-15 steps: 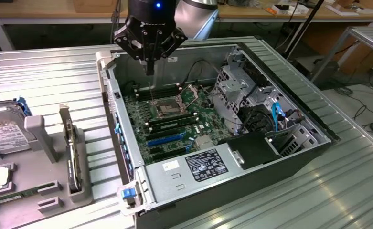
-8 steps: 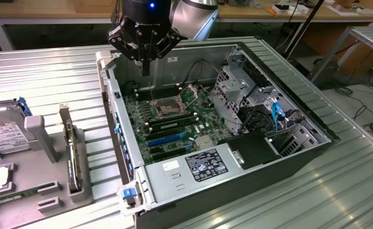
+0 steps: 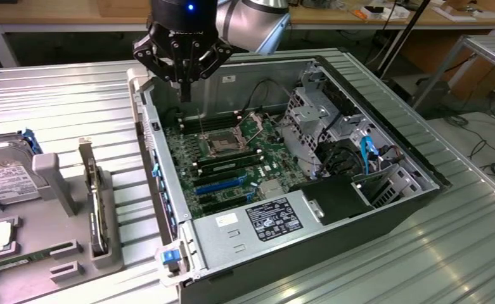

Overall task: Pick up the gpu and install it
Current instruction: 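Reach for the gpu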

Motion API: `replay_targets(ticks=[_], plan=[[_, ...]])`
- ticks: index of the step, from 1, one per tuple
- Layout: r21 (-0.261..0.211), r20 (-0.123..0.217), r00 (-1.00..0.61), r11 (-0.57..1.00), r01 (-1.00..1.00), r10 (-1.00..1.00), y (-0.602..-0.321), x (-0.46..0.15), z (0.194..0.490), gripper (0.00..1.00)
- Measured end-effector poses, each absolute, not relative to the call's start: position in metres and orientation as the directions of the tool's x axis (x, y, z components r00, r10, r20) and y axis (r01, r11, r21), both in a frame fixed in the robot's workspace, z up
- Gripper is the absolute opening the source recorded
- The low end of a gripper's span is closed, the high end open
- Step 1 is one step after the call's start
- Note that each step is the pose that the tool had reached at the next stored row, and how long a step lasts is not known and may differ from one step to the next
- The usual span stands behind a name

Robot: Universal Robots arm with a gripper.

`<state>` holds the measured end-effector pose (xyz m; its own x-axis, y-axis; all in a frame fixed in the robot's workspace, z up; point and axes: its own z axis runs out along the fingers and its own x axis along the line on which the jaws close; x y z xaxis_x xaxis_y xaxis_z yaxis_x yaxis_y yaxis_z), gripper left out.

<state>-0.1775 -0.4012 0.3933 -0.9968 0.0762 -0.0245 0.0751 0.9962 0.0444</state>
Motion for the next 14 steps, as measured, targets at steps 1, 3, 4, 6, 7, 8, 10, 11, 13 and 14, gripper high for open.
replay_targets(ticks=[1, 3, 4, 6, 7, 8, 10, 11, 13, 14], plan=[[0.044, -0.024, -0.997, 0.996, 0.075, 0.076, -0.401, -0.178, 0.393, 0.11], [0.044, -0.024, -0.997, 0.996, 0.075, 0.076, -0.401, -0.180, 0.393, 0.11], [0.044, -0.024, -0.997, 0.996, 0.075, 0.076, -0.402, -0.181, 0.393, 0.11], [0.044, -0.024, -0.997, 0.996, 0.075, 0.076, -0.402, -0.182, 0.393, 0.11], [0.044, -0.024, -0.997, 0.996, 0.075, 0.076, -0.402, -0.184, 0.393, 0.11], [0.044, -0.024, -0.997, 0.996, 0.075, 0.076, -0.402, -0.185, 0.393, 0.11], [0.044, -0.024, -0.997, 0.996, 0.075, 0.076, -0.402, -0.187, 0.393, 0.11], [0.044, -0.024, -0.997, 0.996, 0.075, 0.076, -0.402, -0.188, 0.393, 0.11], [0.044, -0.024, -0.997, 0.996, 0.075, 0.076, -0.402, -0.190, 0.393, 0.11], [0.044, -0.024, -0.997, 0.996, 0.075, 0.076, -0.402, -0.191, 0.393, 0.11]])
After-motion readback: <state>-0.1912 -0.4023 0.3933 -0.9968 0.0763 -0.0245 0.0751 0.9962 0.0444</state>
